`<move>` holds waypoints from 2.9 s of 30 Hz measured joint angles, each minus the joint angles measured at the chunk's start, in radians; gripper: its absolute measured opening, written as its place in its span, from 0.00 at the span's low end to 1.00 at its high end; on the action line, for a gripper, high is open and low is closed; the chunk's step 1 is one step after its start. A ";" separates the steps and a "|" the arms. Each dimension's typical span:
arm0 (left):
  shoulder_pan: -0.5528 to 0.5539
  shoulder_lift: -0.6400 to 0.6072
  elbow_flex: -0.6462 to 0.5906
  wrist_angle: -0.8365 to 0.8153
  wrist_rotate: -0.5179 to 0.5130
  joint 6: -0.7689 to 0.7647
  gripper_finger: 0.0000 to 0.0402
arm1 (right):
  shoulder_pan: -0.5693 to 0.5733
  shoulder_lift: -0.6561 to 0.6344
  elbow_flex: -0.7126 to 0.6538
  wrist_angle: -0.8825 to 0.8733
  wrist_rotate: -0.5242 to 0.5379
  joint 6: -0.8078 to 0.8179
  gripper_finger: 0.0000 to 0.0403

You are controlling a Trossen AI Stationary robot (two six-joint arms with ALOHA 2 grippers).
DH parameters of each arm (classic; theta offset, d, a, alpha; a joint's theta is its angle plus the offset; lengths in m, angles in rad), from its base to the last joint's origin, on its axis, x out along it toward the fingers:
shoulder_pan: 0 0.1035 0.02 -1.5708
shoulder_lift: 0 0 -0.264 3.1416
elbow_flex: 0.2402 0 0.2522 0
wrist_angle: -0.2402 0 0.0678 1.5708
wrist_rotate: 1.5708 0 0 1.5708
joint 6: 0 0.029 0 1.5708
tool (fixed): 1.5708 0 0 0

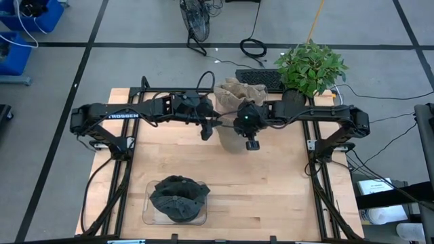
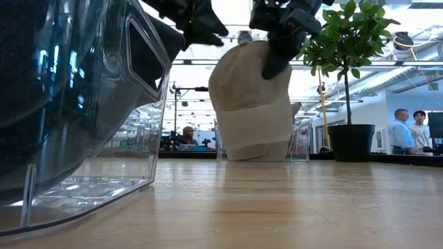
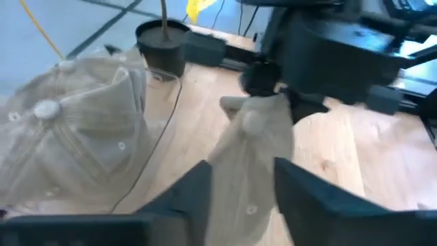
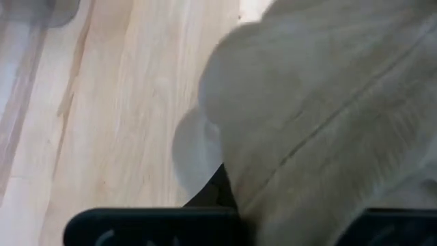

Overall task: Pick & Place hat
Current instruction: Put the brown cap into the top transparent bin

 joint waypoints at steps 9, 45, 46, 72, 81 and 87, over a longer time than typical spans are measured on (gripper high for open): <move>0.008 -0.126 0.001 -0.101 -0.009 0.086 0.03 | -0.012 -0.011 -0.027 0.183 0.010 0.119 0.00; 0.096 -0.024 -0.376 0.590 0.024 0.198 0.01 | -0.141 -0.110 -0.067 0.342 0.390 -0.119 0.00; 0.100 0.004 -0.349 0.581 0.024 0.198 0.01 | -0.141 -0.110 -0.071 0.342 0.390 -0.125 0.00; 0.199 0.281 -0.132 0.357 0.022 0.126 0.03 | -0.140 -0.110 -0.262 0.485 0.313 -0.096 0.00; 0.201 0.255 -0.133 0.374 0.059 0.122 0.05 | -0.154 -0.113 -0.269 0.457 0.313 -0.051 0.00; 0.191 0.197 -0.132 0.368 0.058 0.178 0.04 | -0.181 -0.111 -0.269 0.547 0.271 -0.049 0.00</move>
